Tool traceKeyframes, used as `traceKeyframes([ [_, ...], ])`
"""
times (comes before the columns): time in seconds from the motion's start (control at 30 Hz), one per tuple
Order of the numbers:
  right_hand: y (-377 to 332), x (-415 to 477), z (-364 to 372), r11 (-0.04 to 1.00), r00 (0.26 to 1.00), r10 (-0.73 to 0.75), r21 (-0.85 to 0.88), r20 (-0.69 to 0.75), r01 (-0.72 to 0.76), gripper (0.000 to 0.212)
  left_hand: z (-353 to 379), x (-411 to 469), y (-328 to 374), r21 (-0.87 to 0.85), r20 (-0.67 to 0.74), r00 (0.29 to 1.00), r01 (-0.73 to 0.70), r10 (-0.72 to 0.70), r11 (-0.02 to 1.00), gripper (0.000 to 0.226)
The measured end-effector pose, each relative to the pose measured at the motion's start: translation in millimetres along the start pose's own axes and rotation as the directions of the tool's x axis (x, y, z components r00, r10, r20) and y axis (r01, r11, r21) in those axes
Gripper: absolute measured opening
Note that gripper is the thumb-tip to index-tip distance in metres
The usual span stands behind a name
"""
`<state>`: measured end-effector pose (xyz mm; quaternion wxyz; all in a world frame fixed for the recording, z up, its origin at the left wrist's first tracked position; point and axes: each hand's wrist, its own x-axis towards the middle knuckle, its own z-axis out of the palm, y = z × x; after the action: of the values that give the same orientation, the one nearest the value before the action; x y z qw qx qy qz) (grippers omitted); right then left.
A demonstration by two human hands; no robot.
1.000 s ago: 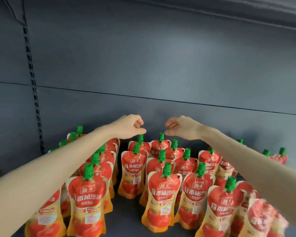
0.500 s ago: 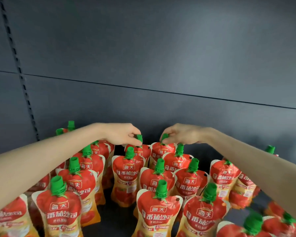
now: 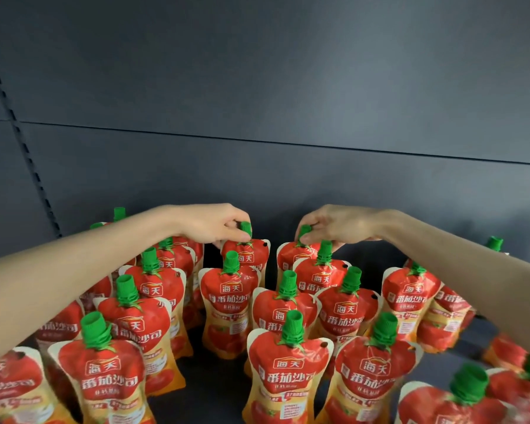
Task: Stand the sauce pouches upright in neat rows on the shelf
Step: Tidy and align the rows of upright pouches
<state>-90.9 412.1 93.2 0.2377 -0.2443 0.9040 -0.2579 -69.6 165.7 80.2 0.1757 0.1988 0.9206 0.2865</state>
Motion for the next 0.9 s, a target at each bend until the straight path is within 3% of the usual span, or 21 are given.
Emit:
traceKeyframes([
  [0.6,-6,-4,5,0.999,0.998,0.032,0.028,-0.045,-0.031,0.023,0,-6,3,0.060,0.022,1.000,0.015,-0.016,0.998,0.028],
  [0.8,-8,-13,4,1.000,0.995,0.024,-0.004,-0.097,-0.024,0.030,-4,-13,5,0.082,-0.079,0.997,0.005,0.001,0.997,0.030],
  [0.9,-9,-20,3,0.999,0.985,-0.005,-0.043,-0.175,-0.003,0.039,-9,-20,7,0.078,-0.229,0.971,-0.046,0.063,0.996,0.028],
])
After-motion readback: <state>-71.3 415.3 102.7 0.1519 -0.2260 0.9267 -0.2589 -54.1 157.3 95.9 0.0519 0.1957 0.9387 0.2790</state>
